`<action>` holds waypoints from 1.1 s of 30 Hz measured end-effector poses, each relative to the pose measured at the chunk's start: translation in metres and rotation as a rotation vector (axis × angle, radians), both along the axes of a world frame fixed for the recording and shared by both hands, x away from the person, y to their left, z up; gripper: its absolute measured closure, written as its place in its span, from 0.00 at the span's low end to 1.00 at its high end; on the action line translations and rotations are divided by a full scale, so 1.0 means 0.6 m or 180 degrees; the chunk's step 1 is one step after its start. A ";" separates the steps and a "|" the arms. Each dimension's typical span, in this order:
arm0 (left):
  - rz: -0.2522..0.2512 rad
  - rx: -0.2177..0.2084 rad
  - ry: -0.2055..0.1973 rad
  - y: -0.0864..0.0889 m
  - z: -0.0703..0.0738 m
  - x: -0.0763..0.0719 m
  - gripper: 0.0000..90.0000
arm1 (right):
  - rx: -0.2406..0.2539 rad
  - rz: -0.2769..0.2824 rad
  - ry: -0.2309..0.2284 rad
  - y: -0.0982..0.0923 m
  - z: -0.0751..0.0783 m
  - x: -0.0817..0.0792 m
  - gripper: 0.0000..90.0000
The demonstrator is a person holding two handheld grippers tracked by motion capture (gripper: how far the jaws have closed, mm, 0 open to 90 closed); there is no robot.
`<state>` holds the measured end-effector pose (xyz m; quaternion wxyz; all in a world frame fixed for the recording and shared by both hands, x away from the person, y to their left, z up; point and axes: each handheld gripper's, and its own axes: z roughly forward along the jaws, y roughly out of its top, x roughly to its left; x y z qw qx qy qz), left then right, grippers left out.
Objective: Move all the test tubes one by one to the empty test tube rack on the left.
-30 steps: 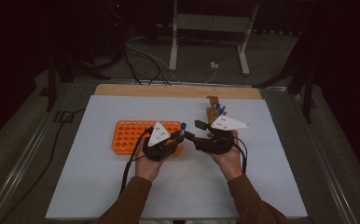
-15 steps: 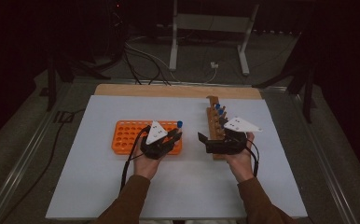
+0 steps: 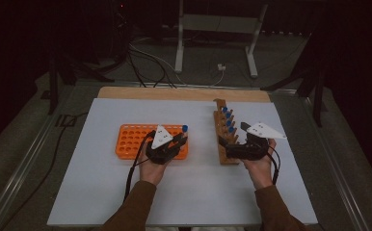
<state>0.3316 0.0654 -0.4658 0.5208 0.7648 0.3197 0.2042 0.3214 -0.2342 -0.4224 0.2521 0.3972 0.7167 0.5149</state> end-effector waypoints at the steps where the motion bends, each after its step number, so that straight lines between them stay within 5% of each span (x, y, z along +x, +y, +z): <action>1: 0.0010 0.0009 0.0009 0.000 -0.002 0.001 0.87 | -0.0007 -0.0006 0.0001 -0.003 -0.002 -0.001 0.01; 15: 0.0063 0.0064 0.0129 0.002 -0.029 0.003 0.87 | 0.0068 -0.0121 0.0029 -0.038 -0.016 -0.013 0.01; 20: 0.0058 0.0191 0.0154 -0.003 -0.041 0.000 0.87 | 0.0070 -0.0106 0.0021 -0.040 -0.016 -0.014 0.01; 33: 0.0071 0.0253 0.0190 -0.006 -0.050 -0.003 0.87 | 0.0056 -0.0077 0.0077 -0.038 -0.026 -0.011 0.02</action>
